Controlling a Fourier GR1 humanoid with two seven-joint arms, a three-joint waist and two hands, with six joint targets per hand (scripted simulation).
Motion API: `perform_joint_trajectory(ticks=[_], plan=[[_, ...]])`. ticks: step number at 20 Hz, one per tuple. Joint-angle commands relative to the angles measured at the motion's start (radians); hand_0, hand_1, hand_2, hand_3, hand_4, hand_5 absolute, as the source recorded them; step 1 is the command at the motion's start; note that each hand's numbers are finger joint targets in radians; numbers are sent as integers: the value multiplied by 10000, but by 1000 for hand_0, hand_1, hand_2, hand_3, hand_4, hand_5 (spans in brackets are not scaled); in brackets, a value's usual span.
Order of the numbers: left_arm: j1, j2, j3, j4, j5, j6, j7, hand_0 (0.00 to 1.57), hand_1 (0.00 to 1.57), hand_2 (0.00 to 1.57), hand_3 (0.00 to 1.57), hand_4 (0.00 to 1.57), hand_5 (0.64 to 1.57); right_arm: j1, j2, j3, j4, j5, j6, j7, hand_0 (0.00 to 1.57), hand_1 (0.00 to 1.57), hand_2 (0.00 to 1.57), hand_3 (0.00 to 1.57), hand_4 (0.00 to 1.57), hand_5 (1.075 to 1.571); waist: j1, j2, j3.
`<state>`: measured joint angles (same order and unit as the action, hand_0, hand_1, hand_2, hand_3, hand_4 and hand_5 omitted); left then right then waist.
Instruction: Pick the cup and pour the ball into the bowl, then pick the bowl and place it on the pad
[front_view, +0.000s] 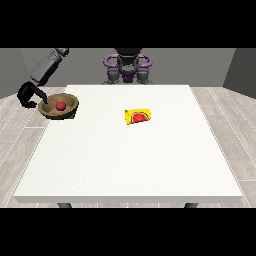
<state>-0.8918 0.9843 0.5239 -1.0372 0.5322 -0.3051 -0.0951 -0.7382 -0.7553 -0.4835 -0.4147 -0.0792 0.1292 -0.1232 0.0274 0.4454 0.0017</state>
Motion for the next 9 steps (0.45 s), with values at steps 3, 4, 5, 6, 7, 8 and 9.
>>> perform_joint_trajectory(ticks=[3,4,5,6,7,8,9], plan=[[332,18,54,-510,339,-79,352,0,0,0,0,0,1514,-207,-678,-204,391,-127,225,165,634,634,527,823,0,1521,167,-139,-2],[329,271,258,-88,319,-142,221,0,0,0,0,0,1515,-55,-595,-287,292,-257,362,-86,477,477,543,692,0,1513,-86,-114,-5],[72,303,162,-49,291,-22,247,0,0,0,0,0,1515,-411,-475,-199,232,-252,289,257,421,421,466,586,0,1500,-166,-99,-7],[646,102,72,-56,266,-272,305,0,0,0,0,0,1515,-119,-757,-192,299,-234,557,373,325,325,400,517,0,1493,52,-620,-10],[150,384,128,372,284,-256,273,0,0,0,0,0,1515,-607,-524,-266,3,-410,464,288,271,271,373,470,0,1482,-247,-277,-11],[481,-186,-47,36,18,169,-88,0,0,0,0,0,1515,-833,-1030,-246,67,-413,793,892,200,200,300,446,0,1476,-178,-433,-13],[417,-108,-173,326,-63,-11,-124,0,0,0,0,0,1515,-920,-750,-104,-28,-352,499,1249,134,134,280,375,0,1467,-175,-659,-19]])
